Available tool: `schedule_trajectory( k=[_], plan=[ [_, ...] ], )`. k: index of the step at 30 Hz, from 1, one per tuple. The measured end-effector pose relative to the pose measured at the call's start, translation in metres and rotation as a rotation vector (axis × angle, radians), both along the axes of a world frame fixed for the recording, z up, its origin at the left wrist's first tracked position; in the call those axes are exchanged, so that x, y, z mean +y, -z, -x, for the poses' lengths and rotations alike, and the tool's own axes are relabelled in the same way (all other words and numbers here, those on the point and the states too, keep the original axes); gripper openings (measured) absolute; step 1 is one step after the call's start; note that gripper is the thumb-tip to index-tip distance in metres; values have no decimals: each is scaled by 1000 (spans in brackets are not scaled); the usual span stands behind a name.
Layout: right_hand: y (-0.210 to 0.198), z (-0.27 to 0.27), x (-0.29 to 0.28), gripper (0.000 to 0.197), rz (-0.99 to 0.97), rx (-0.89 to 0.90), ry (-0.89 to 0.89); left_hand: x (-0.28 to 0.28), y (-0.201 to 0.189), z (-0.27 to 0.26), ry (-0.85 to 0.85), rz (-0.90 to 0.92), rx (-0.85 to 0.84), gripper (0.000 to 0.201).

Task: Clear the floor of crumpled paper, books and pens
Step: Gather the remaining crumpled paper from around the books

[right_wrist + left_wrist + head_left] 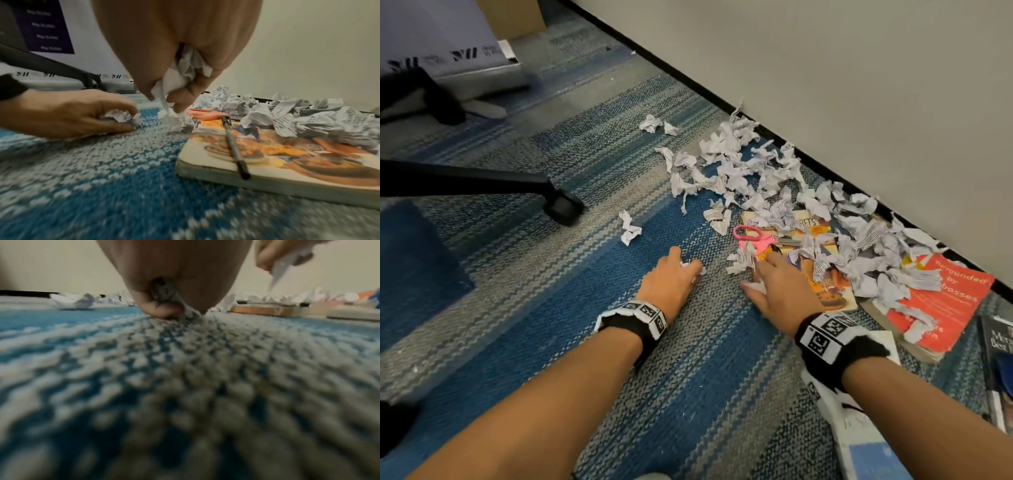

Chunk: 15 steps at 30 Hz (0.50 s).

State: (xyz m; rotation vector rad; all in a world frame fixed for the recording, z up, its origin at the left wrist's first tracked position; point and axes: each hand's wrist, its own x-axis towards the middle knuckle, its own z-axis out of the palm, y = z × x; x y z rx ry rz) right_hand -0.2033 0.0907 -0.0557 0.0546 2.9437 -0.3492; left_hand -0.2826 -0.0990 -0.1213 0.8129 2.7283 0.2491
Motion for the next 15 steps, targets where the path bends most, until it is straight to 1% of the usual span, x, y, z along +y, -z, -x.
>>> schedule_trajectory(
  k=[2,3,5,6,8,10,12,13,15],
  plan=[
    [-3,14,-6,22,19,63,42,7,2,-1,7,44,19,17],
    [-4,22,-9,22,29,93,64,10,4,1,25,58,21,18],
    [1,37,-15,32,54,124,82,11,5,5,36,62,5,13],
    [5,44,-18,37,56,118,74,9,4,9,13,51,-9,11],
    [20,56,-22,42,41,68,51,3,-4,19,-106,3,-17,14],
    [38,59,-27,33,-102,2,-48,-10,-13,34,-265,-58,31,17],
    [49,53,-35,28,-212,-50,-112,-25,-18,52,-375,-78,128,16],
    [52,49,-38,25,-232,-72,-106,-32,-17,61,-403,-56,171,15],
    [55,44,-41,35,-246,-91,-70,-41,-13,75,-406,54,216,20]
  ],
)
